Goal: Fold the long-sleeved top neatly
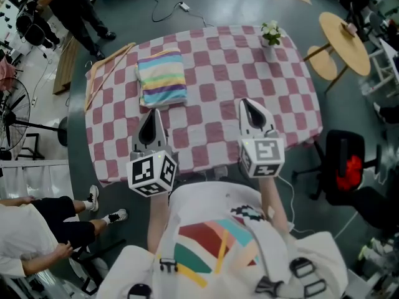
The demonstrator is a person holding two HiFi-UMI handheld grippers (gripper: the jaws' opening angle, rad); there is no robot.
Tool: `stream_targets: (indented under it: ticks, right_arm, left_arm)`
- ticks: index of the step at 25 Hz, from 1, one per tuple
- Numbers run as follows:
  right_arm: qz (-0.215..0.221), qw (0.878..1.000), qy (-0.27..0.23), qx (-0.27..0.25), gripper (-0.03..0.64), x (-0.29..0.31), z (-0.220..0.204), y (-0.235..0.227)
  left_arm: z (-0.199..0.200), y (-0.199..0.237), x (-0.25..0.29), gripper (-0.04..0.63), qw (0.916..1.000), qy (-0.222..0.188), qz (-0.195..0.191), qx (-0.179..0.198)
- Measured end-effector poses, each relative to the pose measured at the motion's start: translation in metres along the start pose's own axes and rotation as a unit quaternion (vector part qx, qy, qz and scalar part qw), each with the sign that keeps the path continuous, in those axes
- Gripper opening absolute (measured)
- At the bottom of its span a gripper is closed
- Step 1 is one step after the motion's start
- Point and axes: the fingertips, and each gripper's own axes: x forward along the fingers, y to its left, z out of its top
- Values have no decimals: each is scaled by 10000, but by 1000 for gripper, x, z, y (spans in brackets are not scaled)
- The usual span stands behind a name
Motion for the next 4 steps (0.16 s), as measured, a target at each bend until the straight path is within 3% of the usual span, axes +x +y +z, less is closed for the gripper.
stream_targets:
  ticks: [4]
  right_arm:
    - [15,10000,41,1,5,0,-3,-1]
  left_arm:
    - [-1,-1,1,6,10000,13,-5,1]
